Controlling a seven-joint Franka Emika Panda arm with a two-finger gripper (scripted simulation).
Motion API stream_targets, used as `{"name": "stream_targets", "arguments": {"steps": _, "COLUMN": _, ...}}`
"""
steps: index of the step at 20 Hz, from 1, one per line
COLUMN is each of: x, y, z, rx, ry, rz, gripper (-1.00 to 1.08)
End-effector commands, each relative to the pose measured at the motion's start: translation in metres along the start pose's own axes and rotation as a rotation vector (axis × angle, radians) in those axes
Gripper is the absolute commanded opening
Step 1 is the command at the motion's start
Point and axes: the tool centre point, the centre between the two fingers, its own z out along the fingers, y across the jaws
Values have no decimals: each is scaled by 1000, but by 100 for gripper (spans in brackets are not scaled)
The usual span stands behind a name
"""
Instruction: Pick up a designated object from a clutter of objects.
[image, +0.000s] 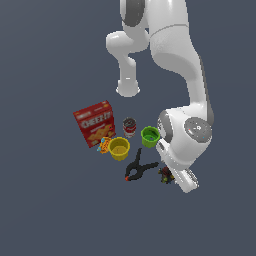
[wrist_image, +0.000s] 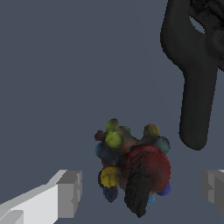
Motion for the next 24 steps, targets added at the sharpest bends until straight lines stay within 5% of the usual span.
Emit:
{"name": "stream_targets", "arguments": {"steps": 1, "x": 0, "y": 1, "z": 14, "rx": -1, "ry": 0, "rz": 1, "gripper": 100}}
{"name": "stream_targets", "arguments": {"steps": 10, "x": 0, "y": 0, "z": 35, "rx": -1, "ry": 0, "rz": 2, "gripper": 100}}
{"name": "stream_targets", "arguments": {"steps": 11, "x": 0, "y": 0, "z": 35, "rx": -1, "ry": 0, "rz": 2, "gripper": -100}}
{"name": "stream_targets", "arguments": {"steps": 24, "x": -1, "y": -2, "z": 28, "rx": 8, "ry": 0, "rz": 1, "gripper": -100}}
